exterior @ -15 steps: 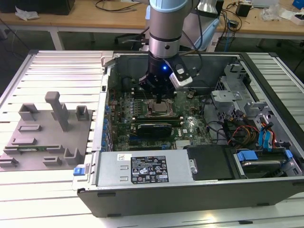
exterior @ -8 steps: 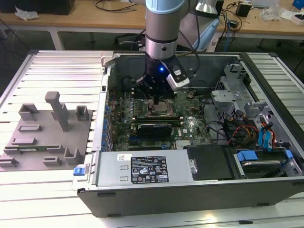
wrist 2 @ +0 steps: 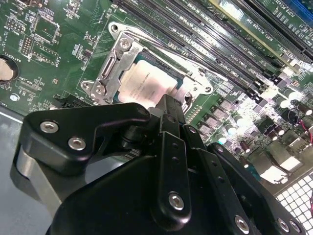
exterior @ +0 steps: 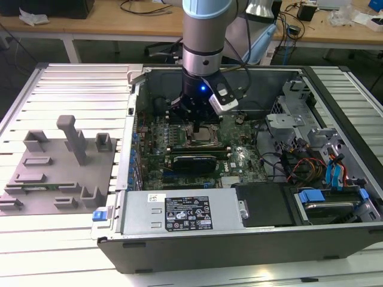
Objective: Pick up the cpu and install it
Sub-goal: 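Close the cpu cover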
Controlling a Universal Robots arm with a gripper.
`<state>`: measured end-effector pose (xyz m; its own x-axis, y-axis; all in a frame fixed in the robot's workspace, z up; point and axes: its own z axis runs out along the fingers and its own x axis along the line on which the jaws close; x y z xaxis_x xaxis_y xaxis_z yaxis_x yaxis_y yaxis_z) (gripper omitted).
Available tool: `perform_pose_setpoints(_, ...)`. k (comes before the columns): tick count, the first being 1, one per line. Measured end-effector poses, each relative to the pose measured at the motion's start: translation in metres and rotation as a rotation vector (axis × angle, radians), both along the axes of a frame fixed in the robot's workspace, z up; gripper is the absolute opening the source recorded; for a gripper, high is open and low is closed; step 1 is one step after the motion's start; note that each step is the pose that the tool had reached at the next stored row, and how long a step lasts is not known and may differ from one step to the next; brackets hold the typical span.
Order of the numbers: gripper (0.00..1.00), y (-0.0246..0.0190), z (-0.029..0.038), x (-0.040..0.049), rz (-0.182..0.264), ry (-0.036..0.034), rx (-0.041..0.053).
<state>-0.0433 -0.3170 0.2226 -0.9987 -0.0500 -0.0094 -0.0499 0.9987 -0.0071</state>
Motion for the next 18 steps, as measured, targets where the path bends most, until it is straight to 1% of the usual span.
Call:
perform_pose_setpoints(3, 0.11, 0.0000, -0.0015, -0.0029, 0.000, -0.0007, 0.0002)
perform_pose_setpoints(8, 0.11, -0.0001, -0.0054, -0.0035, 0.000, -0.0007, 0.0000)
perform_pose_setpoints(12, 0.11, -0.0001, -0.0055, -0.0035, 0.000, -0.0007, 0.0001)
perform_pose_setpoints(18, 0.11, -0.0001, -0.0085, -0.0035, 0.000, -0.0007, 0.0000)
